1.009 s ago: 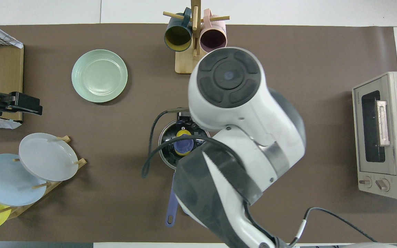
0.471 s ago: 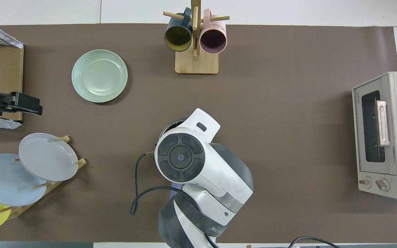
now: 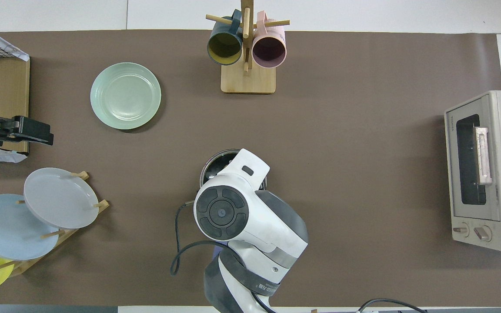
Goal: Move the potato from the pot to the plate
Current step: 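Lift the glass lid off the pot with the right gripper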
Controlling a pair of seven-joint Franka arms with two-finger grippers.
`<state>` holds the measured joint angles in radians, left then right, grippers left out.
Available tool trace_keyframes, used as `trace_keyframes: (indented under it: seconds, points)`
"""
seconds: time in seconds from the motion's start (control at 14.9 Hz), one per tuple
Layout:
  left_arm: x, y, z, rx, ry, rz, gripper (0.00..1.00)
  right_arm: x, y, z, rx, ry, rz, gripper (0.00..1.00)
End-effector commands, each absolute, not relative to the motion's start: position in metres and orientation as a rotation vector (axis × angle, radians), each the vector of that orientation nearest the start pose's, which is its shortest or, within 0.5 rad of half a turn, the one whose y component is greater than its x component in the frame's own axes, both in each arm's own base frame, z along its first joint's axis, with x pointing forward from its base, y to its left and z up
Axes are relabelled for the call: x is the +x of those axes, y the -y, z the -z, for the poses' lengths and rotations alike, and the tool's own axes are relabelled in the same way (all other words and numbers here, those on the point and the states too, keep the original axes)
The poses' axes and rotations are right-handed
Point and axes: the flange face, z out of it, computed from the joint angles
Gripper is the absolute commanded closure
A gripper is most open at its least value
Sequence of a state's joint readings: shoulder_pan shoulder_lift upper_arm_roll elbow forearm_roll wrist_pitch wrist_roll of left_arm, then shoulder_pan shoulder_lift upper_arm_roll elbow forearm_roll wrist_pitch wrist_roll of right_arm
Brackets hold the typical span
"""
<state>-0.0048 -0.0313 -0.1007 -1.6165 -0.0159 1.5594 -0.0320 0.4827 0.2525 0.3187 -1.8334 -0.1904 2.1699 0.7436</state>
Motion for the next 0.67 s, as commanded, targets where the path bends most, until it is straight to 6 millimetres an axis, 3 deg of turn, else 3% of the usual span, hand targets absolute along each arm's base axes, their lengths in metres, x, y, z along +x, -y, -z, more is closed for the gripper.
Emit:
trace_keyframes:
  seconds: [0.0, 0.2, 0.61]
  points:
    - [0.5323, 0.0558, -0.6204, -3.140, -0.098, -0.032, 0.00, 0.4521, -0.4379, -0.4072, -3.122, 0.224, 0.251, 0.00]
    - [0.5323, 0.0558, -0.6204, -3.140, -0.098, -0.032, 0.00, 0.4526, -0.4379, -0.4075, -3.125, 0.237, 0.266, 0.01]
    - [0.5331, 0.0594, -0.6213, -3.142, -0.110, -0.015, 0.00, 0.4535, -0.4387, -0.4052, -3.108, 0.251, 0.298, 0.15]
